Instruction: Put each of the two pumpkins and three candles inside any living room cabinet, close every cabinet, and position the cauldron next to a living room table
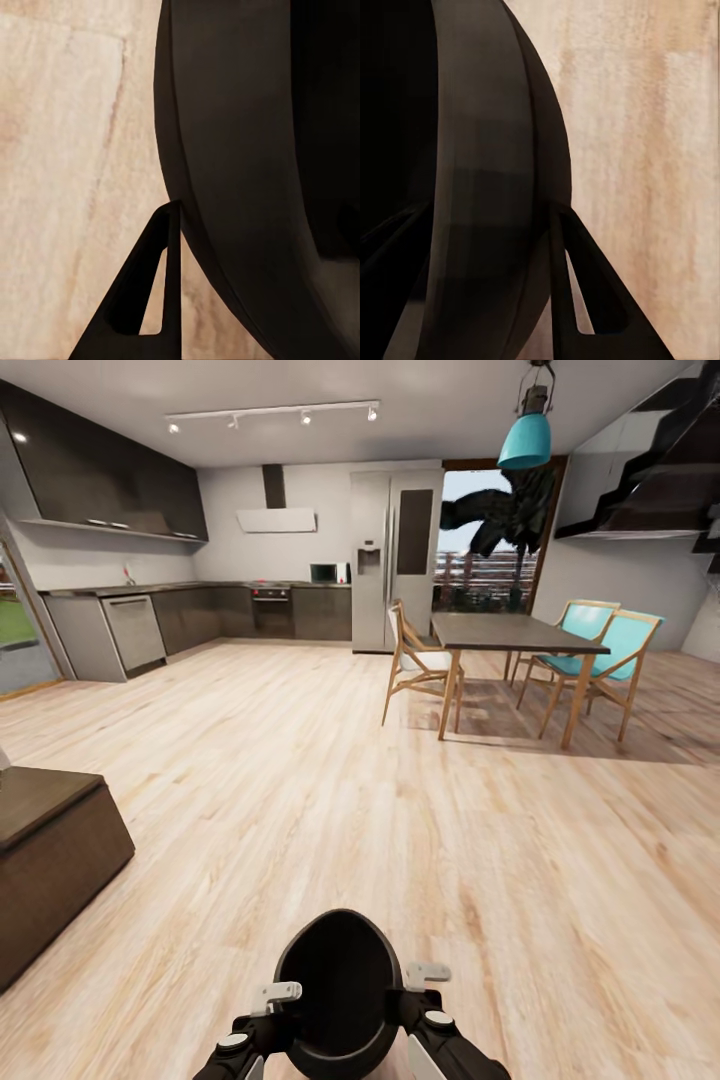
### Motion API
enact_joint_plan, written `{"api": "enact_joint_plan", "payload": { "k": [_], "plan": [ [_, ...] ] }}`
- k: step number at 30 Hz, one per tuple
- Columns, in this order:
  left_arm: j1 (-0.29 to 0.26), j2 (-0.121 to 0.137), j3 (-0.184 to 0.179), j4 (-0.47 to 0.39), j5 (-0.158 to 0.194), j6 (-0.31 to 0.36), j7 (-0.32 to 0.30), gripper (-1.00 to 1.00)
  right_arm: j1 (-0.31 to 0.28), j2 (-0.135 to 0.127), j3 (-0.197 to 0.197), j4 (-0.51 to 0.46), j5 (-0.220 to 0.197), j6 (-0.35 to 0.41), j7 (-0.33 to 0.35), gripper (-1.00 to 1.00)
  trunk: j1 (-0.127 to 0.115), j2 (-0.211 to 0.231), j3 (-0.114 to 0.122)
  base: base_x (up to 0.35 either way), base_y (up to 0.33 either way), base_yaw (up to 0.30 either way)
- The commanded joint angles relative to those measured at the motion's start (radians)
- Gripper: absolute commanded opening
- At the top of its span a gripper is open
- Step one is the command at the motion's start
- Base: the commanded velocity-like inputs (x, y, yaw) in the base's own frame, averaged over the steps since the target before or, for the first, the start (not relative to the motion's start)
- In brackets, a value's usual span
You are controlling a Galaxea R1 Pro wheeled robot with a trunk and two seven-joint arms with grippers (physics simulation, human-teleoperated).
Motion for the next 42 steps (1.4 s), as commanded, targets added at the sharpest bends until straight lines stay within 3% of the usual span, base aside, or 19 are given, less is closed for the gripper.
{"api": "enact_joint_plan", "payload": {
  "k": [1,15,26,42],
  "plan": [
    [0.000,0.001,-0.015,0.000,0.026,0.004,0.009,-1.00,-0.001,0.000,0.011,-0.010,-0.002,0.003,0.022,-1.00,-0.001,0.000,0.003,0.000,0.000,0.000],
    [0.001,0.001,-0.015,0.000,0.026,0.005,0.009,-1.00,-0.001,0.000,0.011,-0.012,-0.002,0.000,0.022,-1.00,-0.007,0.003,0.057,0.000,0.000,0.000],
    [0.001,0.001,-0.015,0.000,0.026,0.005,0.009,-1.00,-0.001,0.000,0.011,-0.012,-0.002,-0.001,0.022,-1.00,-0.049,0.080,0.092,0.000,0.000,0.000],
    [0.004,0.001,-0.016,0.000,0.026,0.003,0.009,-1.00,-0.001,0.000,0.011,-0.012,-0.004,-0.001,0.022,-1.00,-0.049,0.080,0.080,0.000,0.000,-0.059]
  ]
}}
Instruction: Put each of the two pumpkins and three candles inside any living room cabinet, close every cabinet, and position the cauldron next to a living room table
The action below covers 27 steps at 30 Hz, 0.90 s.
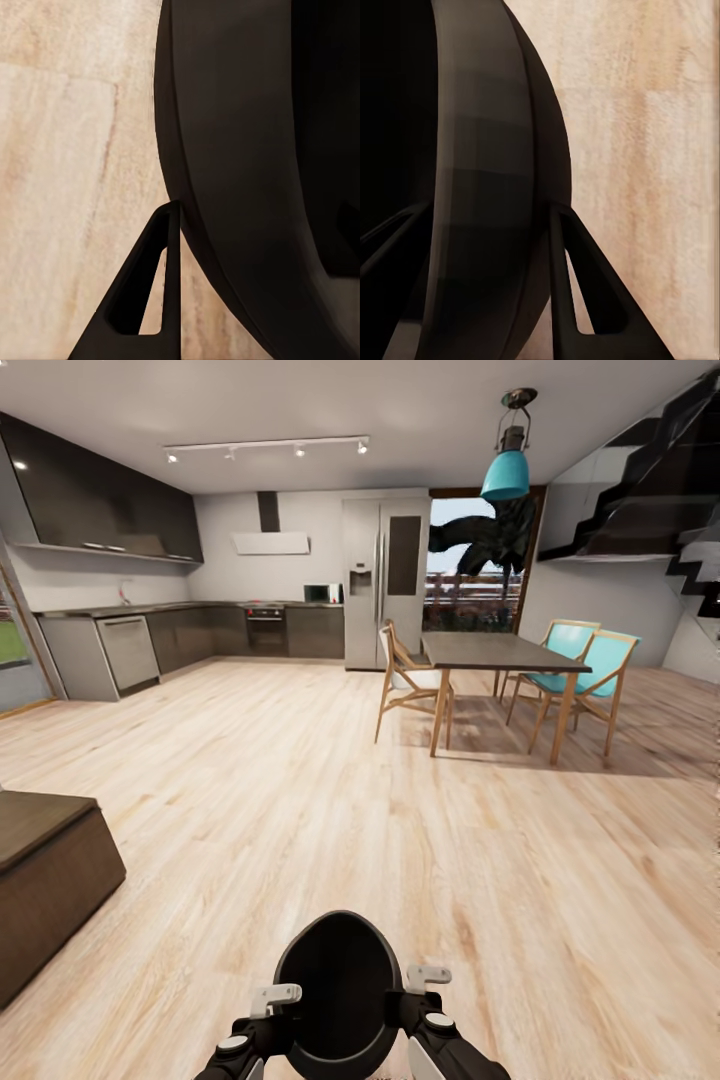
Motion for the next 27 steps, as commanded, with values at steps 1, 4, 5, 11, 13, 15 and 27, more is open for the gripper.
{"api": "enact_joint_plan", "payload": {
  "k": [1,4,5,11,13,15,27],
  "plan": [
    [0.000,0.001,-0.014,-0.002,0.023,0.004,0.004,-1.00,-0.001,0.000,0.011,-0.022,-0.002,0.004,0.014,-1.00,0.000,-0.001,-0.002,0.000,0.000,-0.125],
    [0.000,0.000,-0.015,-0.002,0.023,0.004,0.004,-1.00,-0.001,0.000,0.011,-0.022,-0.002,0.004,0.014,-1.00,0.000,-0.001,-0.006,0.000,0.000,-0.126],
    [0.000,0.000,-0.015,-0.002,0.023,0.004,0.004,-1.00,-0.001,0.000,0.011,-0.022,-0.002,0.004,0.014,-1.00,0.000,-0.001,-0.008,0.000,0.000,-0.126],
    [0.000,-0.001,-0.015,-0.002,0.024,0.005,0.005,-1.00,-0.001,0.000,0.011,-0.022,-0.002,0.004,0.014,-1.00,0.000,-0.001,-0.016,0.000,0.000,-0.126],
    [0.000,0.000,-0.014,-0.002,0.024,0.005,0.005,-1.00,-0.001,0.000,0.011,-0.022,-0.002,0.005,0.014,-1.00,0.000,-0.001,-0.019,0.000,0.000,-0.122],
    [0.000,0.000,-0.015,-0.002,0.024,0.005,0.005,-1.00,-0.001,0.000,0.010,-0.022,-0.002,0.004,0.014,-1.00,-0.008,0.013,-0.016,0.000,0.000,-0.105],
    [0.000,0.000,-0.015,-0.002,0.024,0.005,0.006,-1.00,-0.001,0.000,0.010,-0.022,-0.002,0.004,0.014,-1.00,-0.054,0.097,0.012,0.000,0.000,-0.028]
  ]
}}
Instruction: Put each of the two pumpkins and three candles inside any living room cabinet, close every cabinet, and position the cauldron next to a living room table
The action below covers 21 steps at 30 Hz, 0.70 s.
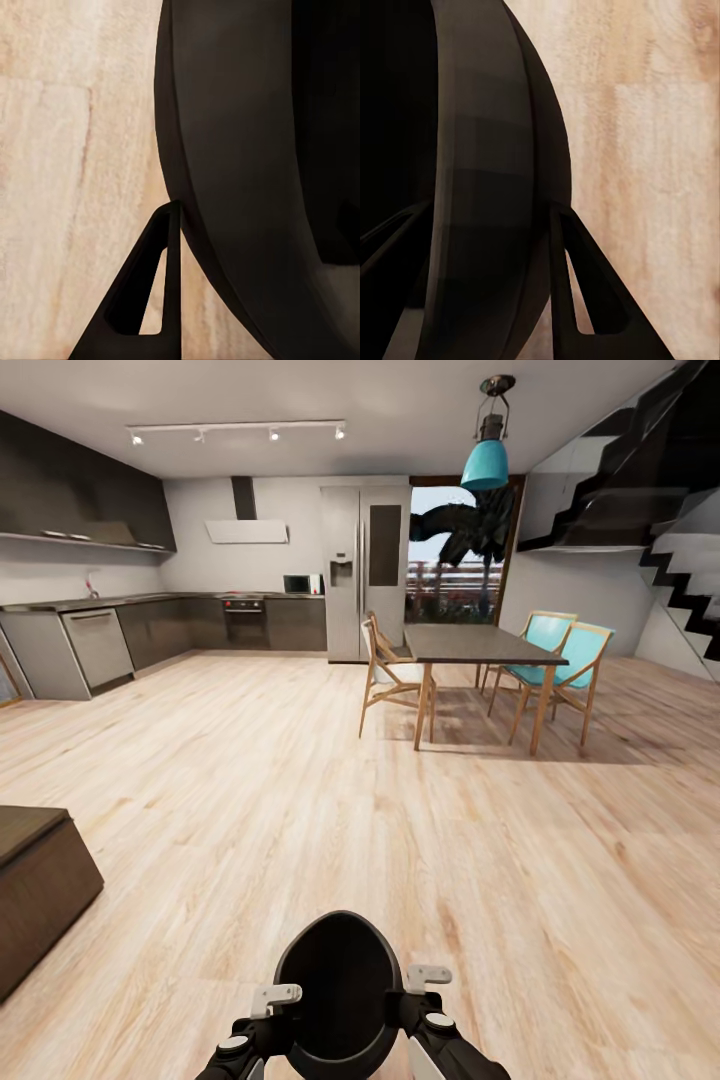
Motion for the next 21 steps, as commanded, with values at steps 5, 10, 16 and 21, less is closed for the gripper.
{"api": "enact_joint_plan", "payload": {
  "k": [5,10,16,21],
  "plan": [
    [0.000,0.000,-0.015,-0.001,0.025,0.004,0.004,-1.00,-0.001,0.000,0.012,-0.023,-0.002,0.004,0.014,-1.00,-0.020,0.035,0.015,0.000,0.000,0.000],
    [0.000,0.001,-0.014,-0.001,0.025,0.004,0.004,-1.00,-0.001,0.000,0.012,-0.023,-0.002,0.004,0.014,-1.00,-0.039,0.070,0.030,0.000,0.000,0.000],
    [0.000,0.001,-0.014,-0.001,0.025,0.004,0.003,-1.00,-0.001,0.000,0.011,-0.023,-0.002,0.004,0.014,-1.00,-0.062,0.112,0.049,0.000,0.000,0.000],
    [0.000,0.001,-0.014,-0.001,0.025,0.004,0.004,-1.00,-0.001,0.000,0.012,-0.023,-0.002,0.004,0.014,-1.00,-0.081,0.147,0.065,0.000,0.000,0.000]
  ]
}}
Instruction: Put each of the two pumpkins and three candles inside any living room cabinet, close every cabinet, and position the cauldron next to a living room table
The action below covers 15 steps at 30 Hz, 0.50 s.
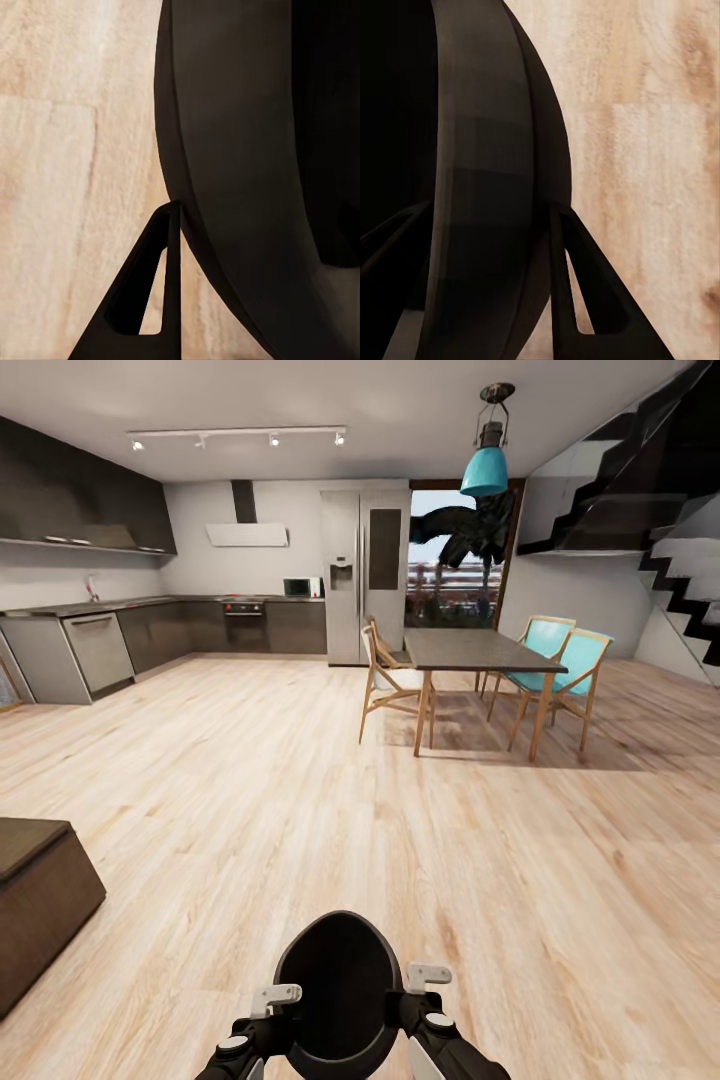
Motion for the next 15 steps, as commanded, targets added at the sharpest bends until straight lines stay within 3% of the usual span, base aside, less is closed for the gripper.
{"api": "enact_joint_plan", "payload": {
  "k": [1,7,15],
  "plan": [
    [0.000,0.001,-0.015,0.000,0.026,0.004,0.005,-1.00,-0.001,0.000,0.010,-0.023,-0.001,0.004,0.015,-1.00,-0.004,0.007,0.002,0.000,0.000,0.000],
    [0.000,0.001,-0.014,0.000,0.026,0.004,0.004,-1.00,-0.001,0.000,0.010,-0.023,-0.001,0.004,0.015,-1.00,-0.008,0.014,0.005,0.000,0.000,0.000],
    [0.000,0.001,-0.015,0.000,0.026,0.004,0.005,-1.00,-0.001,0.000,0.010,-0.022,-0.001,0.004,0.015,-1.00,-0.039,0.070,0.030,0.000,0.000,0.000]
  ]
}}
